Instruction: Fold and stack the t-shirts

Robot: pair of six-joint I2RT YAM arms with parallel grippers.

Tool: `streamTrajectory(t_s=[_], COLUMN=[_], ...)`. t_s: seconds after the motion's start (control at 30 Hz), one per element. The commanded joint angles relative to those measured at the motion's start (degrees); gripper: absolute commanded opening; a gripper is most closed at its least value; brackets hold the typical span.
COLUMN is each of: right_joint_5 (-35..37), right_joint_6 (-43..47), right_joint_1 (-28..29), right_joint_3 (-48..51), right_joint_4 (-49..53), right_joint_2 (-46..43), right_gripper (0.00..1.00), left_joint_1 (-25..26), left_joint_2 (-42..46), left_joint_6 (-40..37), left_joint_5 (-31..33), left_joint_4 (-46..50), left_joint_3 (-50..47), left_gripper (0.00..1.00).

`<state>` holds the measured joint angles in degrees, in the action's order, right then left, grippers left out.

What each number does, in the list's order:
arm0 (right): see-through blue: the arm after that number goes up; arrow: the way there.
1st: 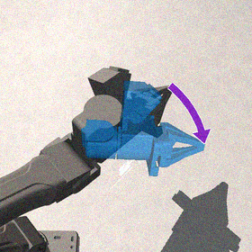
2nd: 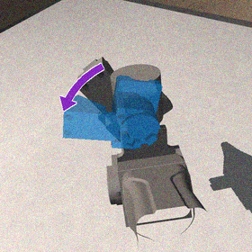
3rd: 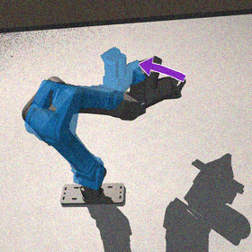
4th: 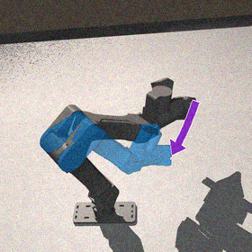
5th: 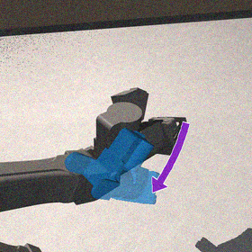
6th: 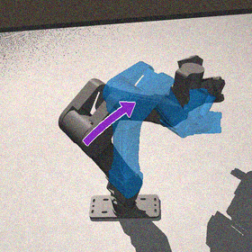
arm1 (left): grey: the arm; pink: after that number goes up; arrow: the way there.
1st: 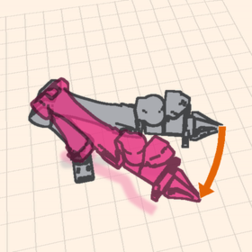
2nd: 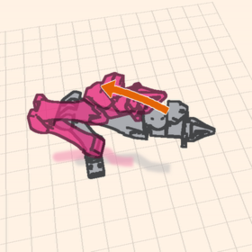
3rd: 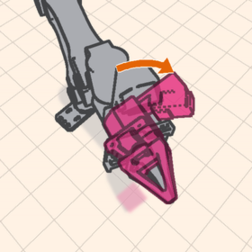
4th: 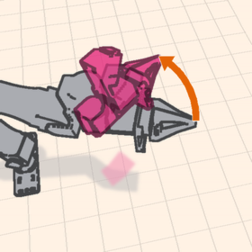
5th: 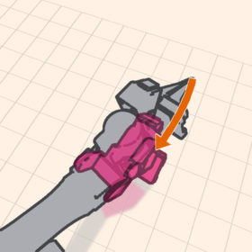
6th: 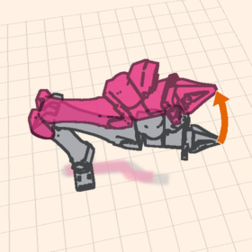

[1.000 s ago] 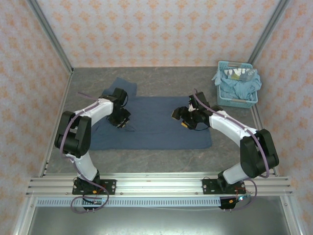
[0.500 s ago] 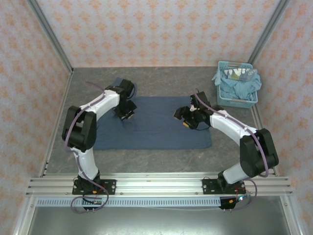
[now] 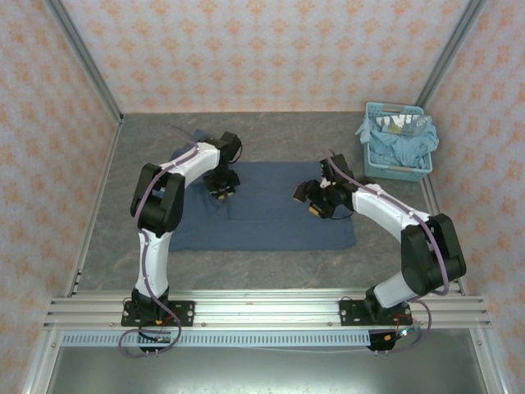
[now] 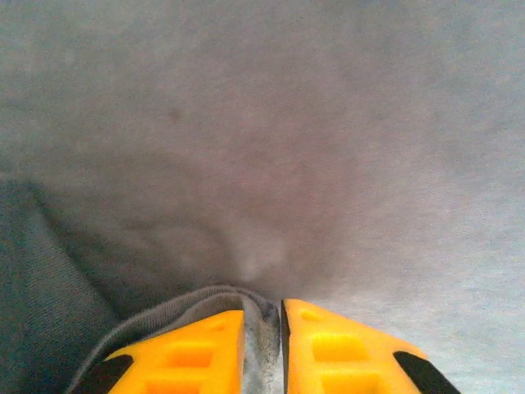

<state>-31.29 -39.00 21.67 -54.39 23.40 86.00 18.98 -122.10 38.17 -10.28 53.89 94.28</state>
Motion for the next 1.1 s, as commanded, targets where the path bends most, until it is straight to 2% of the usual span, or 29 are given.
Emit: streamTrajectory(t_s=[0.0, 0.17, 0.4, 0.43, 0.5, 0.57, 0.63, 0.67, 0.7, 0.87, 1.0, 1.07], right_joint_5=[2.21, 2.32, 2.34, 2.45, 2.65, 2.87, 2.72, 2.64, 2.63, 2.64, 2.41, 0.06], right_joint_6=[-1.05, -2.49, -2.57, -2.57, -2.58, -2.41, -2.22, -2.22, -2.21, -1.91, -1.69, -1.70], right_joint_1=[-0.91, -2.09, -2.46, -2.49, -2.46, -2.49, -2.50, -2.51, -2.48, -2.51, -2.54, -2.49], right_joint_3=[0.25, 1.50, 1.38, 1.39, 1.48, 1.48, 1.44, 1.39, 1.31, 0.63, -0.01, 0.16], right_joint_4=[1.52, 0.51, 0.33, 0.42, 0.59, 0.85, 1.03, 1.04, 1.04, 1.10, 1.41, -0.49], right_joint_2=[-0.60, -0.46, 0.49, 0.70, 0.86, 1.14, 1.71, 2.00, 2.28, 3.01, 3.46, 3.33], right_gripper=[0.64, 0.63, 0.62, 0.62, 0.62, 0.63, 0.63, 0.63, 0.63, 0.63, 0.63, 0.63], left_joint_1=[1.06, 1.06, 1.07, 1.09, 0.82, -0.08, -1.78, -2.70, -3.38, -1.75, 0.49, 0.83], left_joint_2=[6.01, 4.02, 5.10, 5.61, 7.46, 9.47, 12.20, 12.31, 12.33, 9.75, 6.70, 5.00], left_joint_6=[-5.27, -8.69, -9.99, -9.51, -7.95, -5.03, -2.16, -1.29, -0.77, -2.10, -2.66, -2.43], left_joint_5=[-3.14, -4.30, -4.01, -2.83, 0.61, 2.45, 1.83, -0.16, -2.22, -2.99, 1.41, 3.89], left_joint_4=[-6.72, -4.19, -4.27, -3.81, -2.76, -1.75, -3.04, -3.96, -4.92, -3.93, -1.21, 0.76], left_joint_3=[-1.37, 1.77, 0.64, 0.33, -0.64, -2.50, -6.63, -8.13, -9.21, -6.51, -3.23, -2.53], left_gripper=[0.17, 0.04, 0.02, 0.03, 0.11, 0.13, 0.18, 0.25, 0.27, 0.28, 0.25, 0.25])
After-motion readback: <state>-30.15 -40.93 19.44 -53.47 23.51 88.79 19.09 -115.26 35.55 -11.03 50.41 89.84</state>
